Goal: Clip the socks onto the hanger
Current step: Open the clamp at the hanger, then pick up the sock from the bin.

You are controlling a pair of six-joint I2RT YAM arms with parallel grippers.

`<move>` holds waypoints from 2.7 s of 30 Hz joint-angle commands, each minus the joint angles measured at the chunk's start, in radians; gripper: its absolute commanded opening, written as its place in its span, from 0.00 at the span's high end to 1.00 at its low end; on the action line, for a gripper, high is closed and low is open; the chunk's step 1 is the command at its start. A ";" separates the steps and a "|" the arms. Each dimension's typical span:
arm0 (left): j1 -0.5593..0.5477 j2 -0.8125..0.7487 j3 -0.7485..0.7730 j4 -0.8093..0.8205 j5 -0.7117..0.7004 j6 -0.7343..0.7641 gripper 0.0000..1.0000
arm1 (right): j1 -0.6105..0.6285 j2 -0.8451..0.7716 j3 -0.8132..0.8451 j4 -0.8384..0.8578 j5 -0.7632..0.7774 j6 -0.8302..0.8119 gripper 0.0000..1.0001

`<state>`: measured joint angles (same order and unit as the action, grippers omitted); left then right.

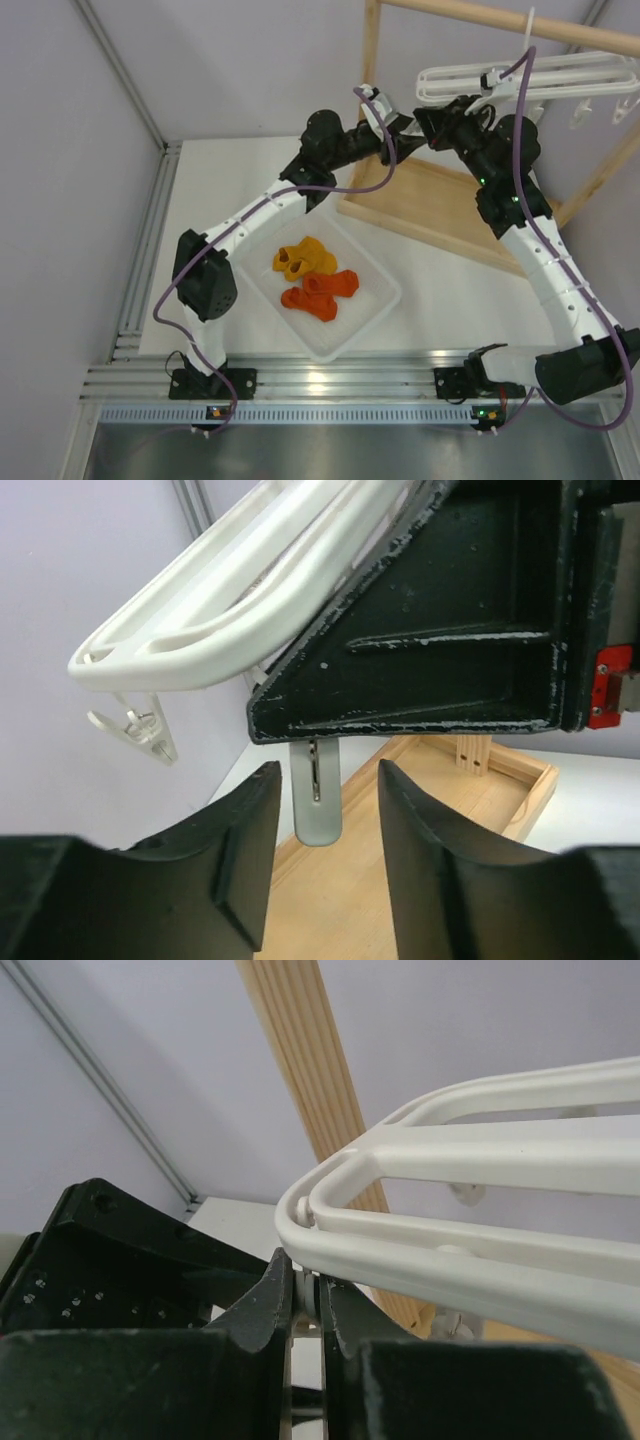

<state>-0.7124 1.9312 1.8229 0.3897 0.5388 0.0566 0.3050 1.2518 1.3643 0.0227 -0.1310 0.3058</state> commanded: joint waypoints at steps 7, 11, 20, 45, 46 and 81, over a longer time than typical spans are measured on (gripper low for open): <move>0.071 -0.207 -0.093 -0.165 -0.016 -0.087 0.33 | -0.033 -0.009 0.059 0.043 -0.058 0.099 1.00; 0.162 -0.294 -0.148 -0.342 0.074 -0.097 0.30 | -0.043 -0.015 0.055 0.040 -0.064 0.113 1.00; 0.226 -0.506 -0.388 -0.898 0.161 0.261 0.33 | -0.056 -0.025 0.035 0.017 -0.073 0.092 1.00; 0.199 -0.468 -0.715 -1.330 -0.220 0.466 0.58 | -0.056 -0.038 0.016 -0.015 -0.090 0.046 1.00; 0.199 -0.453 -0.712 -1.335 -0.229 0.463 0.59 | -0.056 -0.038 0.013 -0.015 -0.088 0.044 1.00; 0.208 -0.313 -0.766 -1.218 -0.068 0.632 1.00 | -0.058 -0.037 0.013 -0.020 -0.042 0.004 1.00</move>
<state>-0.5102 1.6600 1.0302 -0.8162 0.3939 0.6464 0.2588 1.2427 1.3743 -0.0162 -0.1883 0.3321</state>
